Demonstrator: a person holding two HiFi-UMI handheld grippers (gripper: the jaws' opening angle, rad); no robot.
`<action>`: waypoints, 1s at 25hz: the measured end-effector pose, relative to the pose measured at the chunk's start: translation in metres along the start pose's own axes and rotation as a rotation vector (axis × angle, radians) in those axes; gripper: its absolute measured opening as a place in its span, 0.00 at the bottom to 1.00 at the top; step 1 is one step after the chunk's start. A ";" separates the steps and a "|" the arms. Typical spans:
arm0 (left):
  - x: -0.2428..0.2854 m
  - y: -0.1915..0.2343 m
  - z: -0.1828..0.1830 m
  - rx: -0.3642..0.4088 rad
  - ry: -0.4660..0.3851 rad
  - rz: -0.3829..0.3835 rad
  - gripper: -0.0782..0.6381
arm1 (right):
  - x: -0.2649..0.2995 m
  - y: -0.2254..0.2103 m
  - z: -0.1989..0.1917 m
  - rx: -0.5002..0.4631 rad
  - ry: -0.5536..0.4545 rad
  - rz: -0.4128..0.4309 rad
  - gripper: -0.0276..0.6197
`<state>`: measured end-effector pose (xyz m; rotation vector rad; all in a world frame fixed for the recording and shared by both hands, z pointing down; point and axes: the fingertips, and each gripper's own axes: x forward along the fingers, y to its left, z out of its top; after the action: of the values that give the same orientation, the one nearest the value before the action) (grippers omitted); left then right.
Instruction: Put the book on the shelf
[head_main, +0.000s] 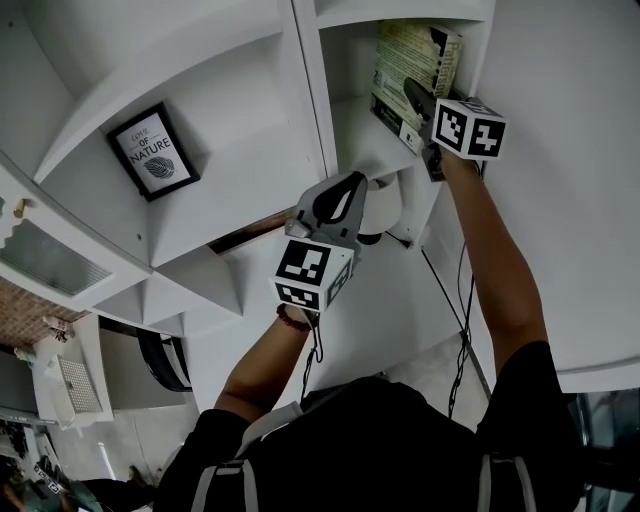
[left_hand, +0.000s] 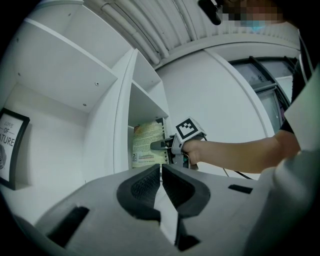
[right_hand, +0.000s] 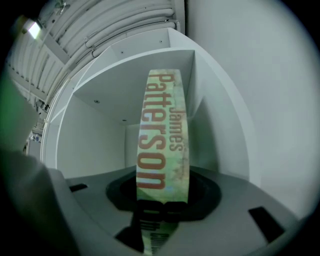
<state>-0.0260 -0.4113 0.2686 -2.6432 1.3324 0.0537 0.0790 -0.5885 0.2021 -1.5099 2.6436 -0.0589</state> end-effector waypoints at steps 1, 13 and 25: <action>0.001 0.000 -0.001 0.002 0.003 0.002 0.15 | 0.001 -0.001 0.000 0.004 -0.001 -0.002 0.30; -0.003 -0.004 -0.004 -0.014 0.013 0.007 0.15 | -0.008 -0.008 -0.002 0.088 -0.010 -0.012 0.33; -0.009 -0.018 -0.007 -0.020 0.020 -0.002 0.15 | -0.036 -0.008 -0.017 0.028 0.026 -0.074 0.41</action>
<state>-0.0177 -0.3949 0.2787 -2.6688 1.3425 0.0410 0.1022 -0.5623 0.2221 -1.6088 2.5942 -0.1216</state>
